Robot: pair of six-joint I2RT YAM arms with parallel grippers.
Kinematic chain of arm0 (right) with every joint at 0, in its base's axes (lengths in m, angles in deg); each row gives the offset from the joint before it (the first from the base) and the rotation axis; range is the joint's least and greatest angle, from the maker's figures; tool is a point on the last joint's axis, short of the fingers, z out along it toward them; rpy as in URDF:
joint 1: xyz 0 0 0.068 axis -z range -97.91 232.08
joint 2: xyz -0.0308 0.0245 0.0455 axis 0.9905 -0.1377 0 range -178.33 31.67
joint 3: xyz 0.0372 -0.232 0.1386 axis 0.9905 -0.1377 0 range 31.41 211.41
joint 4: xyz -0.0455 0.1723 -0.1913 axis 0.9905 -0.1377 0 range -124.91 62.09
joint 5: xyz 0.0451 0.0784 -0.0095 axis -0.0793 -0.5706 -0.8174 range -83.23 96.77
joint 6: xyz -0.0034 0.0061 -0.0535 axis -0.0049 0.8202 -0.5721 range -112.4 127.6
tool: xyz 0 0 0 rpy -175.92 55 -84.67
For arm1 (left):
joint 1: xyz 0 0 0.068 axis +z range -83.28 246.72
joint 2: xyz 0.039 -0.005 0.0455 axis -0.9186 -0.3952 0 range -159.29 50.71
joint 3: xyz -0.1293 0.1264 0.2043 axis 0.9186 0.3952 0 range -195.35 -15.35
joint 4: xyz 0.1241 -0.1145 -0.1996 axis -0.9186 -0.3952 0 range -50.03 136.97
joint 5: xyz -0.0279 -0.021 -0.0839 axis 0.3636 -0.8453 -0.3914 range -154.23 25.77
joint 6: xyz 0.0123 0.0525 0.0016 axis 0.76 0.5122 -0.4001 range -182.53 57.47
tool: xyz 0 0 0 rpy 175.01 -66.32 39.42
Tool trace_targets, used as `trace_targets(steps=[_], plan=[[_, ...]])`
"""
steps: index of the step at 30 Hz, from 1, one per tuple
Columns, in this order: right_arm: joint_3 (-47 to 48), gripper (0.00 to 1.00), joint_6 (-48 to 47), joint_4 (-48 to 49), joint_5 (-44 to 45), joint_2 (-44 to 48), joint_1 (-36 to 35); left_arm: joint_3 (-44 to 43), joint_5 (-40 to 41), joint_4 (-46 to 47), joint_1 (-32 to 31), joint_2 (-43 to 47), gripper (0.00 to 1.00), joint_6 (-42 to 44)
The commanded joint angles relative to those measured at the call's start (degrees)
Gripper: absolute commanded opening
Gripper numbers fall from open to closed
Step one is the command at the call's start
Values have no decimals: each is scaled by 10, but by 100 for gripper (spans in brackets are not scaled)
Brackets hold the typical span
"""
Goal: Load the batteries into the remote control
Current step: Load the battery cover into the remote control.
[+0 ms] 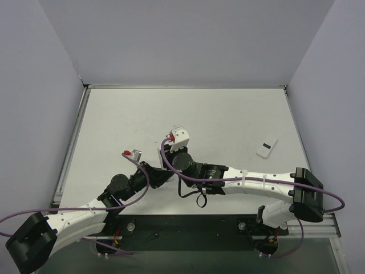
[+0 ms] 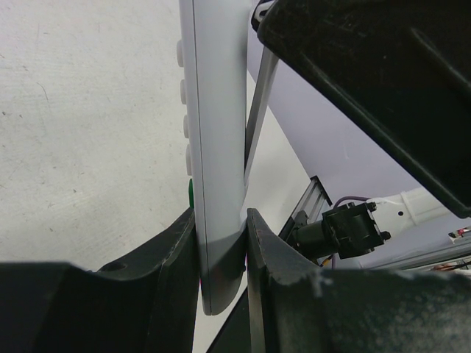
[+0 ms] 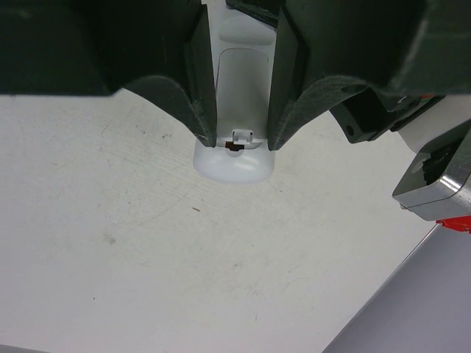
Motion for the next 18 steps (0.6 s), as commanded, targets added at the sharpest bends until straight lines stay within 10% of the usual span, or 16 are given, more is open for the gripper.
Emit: trace_targets(steps=[1,18], plan=[[22,27,2,-25,31,-5,-6,-9,10,47,-1,9,0,-5],[28,31,-1,-26,36,-12,-4,-10,7,48,-1,13,0,-14]])
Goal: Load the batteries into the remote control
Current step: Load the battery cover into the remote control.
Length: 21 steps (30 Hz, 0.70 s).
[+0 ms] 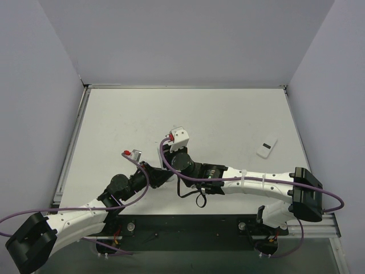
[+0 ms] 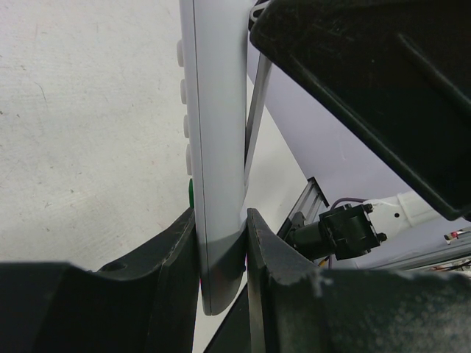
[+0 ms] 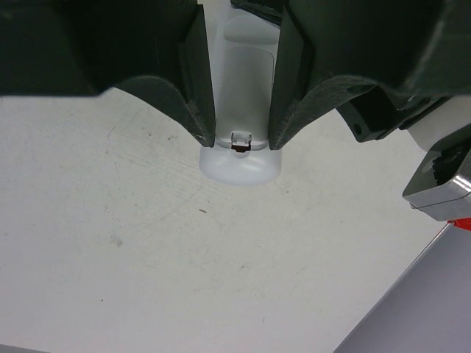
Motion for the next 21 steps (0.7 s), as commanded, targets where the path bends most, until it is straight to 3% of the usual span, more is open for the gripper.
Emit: trace_targets(steps=[1,13,17,21], plan=[[20,31,-2,-11,23,-7,-3,-10,6,47,-1,12,0,-6],[25,50,-16,-6,10,-1,-2,-10,4,48,-1,13,0,-13],[45,73,-41,-22,-27,13,-2,-9,3,51,-1,12,0,-19],[74,84,-64,-60,-72,38,0,-8,-2,60,-1,10,0,-30]])
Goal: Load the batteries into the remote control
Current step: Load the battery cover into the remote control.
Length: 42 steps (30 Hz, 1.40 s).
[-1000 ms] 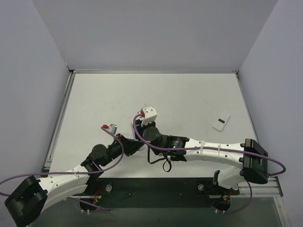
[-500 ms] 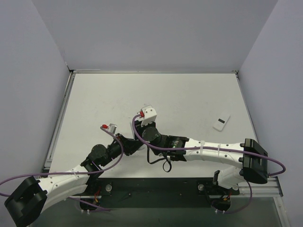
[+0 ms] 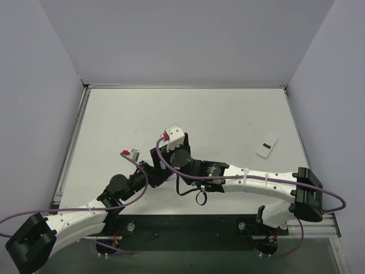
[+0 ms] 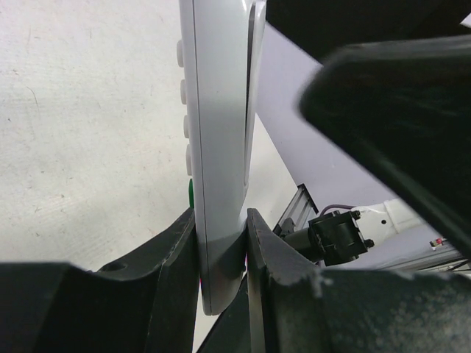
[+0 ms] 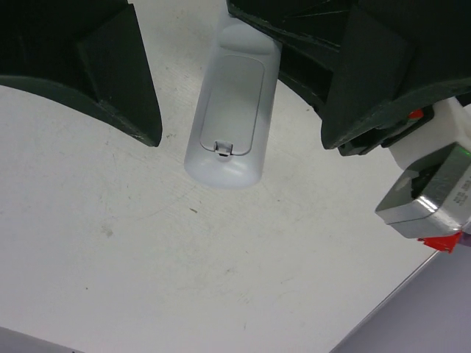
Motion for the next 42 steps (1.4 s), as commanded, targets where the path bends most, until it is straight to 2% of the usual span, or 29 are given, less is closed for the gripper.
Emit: trace_targets(steps=[1,4,5,9,13,15,16,20,26,29,36,42], plan=[[53,87,-35,-27,-52,44,2,-7,-7,54,-1,5,0,-14],[59,96,-30,-63,-98,70,22,-7,-13,61,-1,7,0,-23],[59,96,-25,-86,-124,78,32,-8,-20,64,-1,8,0,-26],[23,100,15,-76,-350,123,118,-13,-30,66,-1,17,0,-32],[-3,100,38,-67,-458,146,195,-20,-43,68,-2,22,0,-32],[-25,100,67,-43,-501,159,223,-24,-52,75,-2,21,0,-33],[-37,100,78,-25,-555,162,238,-25,-55,78,-3,21,0,-34],[-76,96,177,80,-630,161,293,-29,-64,94,-4,16,0,-40],[-111,89,271,224,-727,118,317,-40,-79,115,-5,8,0,-48],[-116,84,309,268,-744,97,320,-44,-81,119,-5,8,0,-51],[-116,77,327,291,-754,72,318,-49,-84,127,-8,12,0,-54],[-113,65,341,307,-772,52,316,-53,-84,127,-8,7,0,-57]])
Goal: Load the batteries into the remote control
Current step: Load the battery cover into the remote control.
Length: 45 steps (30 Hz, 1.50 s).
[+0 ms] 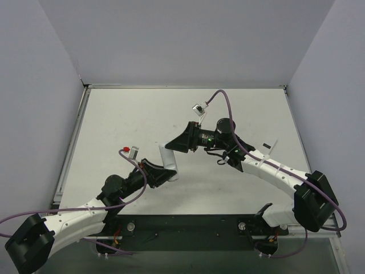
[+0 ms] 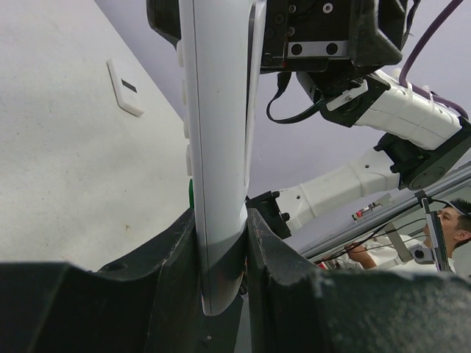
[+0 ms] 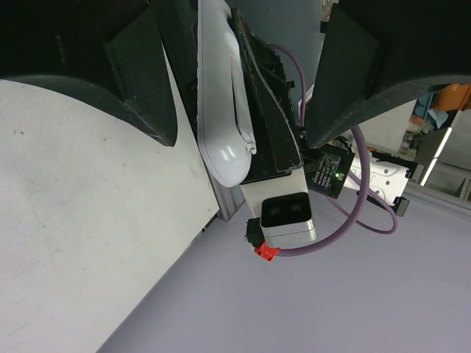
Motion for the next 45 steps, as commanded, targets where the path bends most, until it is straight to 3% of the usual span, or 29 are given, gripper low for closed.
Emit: trace_targets(steps=[1,6,13,17,22,32,35,36,38,39,42,45], plan=[[3,63,17,73,-34,-14,-1,-33,-8,51,-3,1,0,-3],[3,56,24,88,-44,-28,-7,-37,-8,53,-5,1,0,-5],[6,33,17,83,-47,-35,-10,-39,-10,55,-5,-2,0,-5],[7,26,10,80,-52,-42,-15,-40,-11,55,-6,-4,0,-5],[10,7,-3,63,-49,-45,-20,-44,-16,55,-6,-6,0,-4],[4,2,-67,32,-41,-41,-18,-43,-35,69,-7,-12,0,-7],[4,12,-51,53,-51,-36,-11,-36,-27,56,-7,-3,0,-4],[6,24,-47,55,-52,-34,-8,-35,-19,49,-6,1,0,-2],[17,36,-50,45,-55,-20,-6,-32,-11,32,-7,8,0,3],[23,47,-55,37,-54,-15,-6,-28,-3,27,-7,10,0,5],[37,61,-79,-2,-42,8,-5,-22,12,-2,-7,17,0,9],[42,65,-112,-48,-13,28,-8,-18,29,-31,-6,23,0,17]])
